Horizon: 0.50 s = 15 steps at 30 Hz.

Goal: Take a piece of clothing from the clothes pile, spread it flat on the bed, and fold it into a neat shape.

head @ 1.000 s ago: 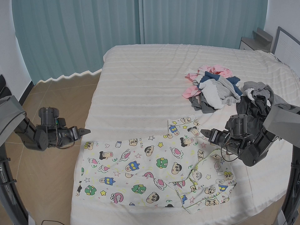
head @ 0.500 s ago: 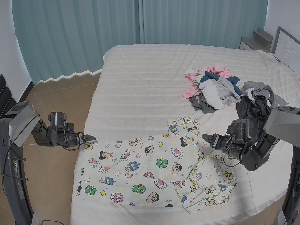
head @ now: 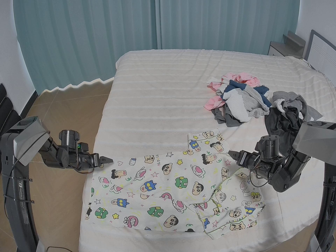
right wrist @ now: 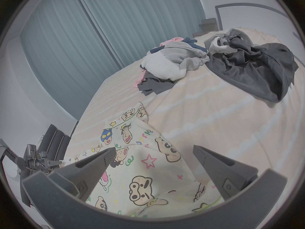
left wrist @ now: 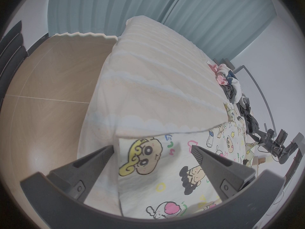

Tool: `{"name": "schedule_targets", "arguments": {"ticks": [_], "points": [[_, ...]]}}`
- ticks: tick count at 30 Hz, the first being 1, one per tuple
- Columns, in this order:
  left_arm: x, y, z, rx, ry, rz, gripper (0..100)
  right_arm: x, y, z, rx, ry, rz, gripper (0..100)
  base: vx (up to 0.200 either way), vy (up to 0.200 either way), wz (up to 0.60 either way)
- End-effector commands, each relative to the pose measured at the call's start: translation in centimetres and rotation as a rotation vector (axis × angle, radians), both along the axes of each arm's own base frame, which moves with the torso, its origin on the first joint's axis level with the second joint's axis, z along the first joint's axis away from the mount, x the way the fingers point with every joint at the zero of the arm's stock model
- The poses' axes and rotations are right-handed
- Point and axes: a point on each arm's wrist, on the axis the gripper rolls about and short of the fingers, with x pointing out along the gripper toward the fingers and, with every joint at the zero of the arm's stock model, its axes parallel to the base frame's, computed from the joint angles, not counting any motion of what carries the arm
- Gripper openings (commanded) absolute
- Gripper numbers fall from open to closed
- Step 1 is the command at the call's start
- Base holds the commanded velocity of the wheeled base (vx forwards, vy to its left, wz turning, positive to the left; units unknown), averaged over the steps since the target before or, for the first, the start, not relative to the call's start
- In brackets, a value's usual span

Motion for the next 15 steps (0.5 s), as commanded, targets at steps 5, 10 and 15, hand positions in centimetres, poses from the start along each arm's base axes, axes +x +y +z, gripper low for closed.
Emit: {"name": "schedule_targets", "arguments": {"ticks": [5,10,15], "points": [[-0.2,-0.3,0.5,-0.006,-0.013,-0.004,0,0.9,0.3,-1.2,-0.004,0.010,0.007,100,0.000,0.000,0.00],[-0.1,-0.2,0.6,-0.010,-0.033,0.014,0,2.5,0.9,-1.5,-0.026,-0.018,0.027,100,0.000,0.000,0.00],[-0.5,-0.3,1.2,-0.024,-0.090,0.047,0,3.8,1.7,-2.3,-0.043,0.009,0.060,100,0.000,0.000,0.00]]}}
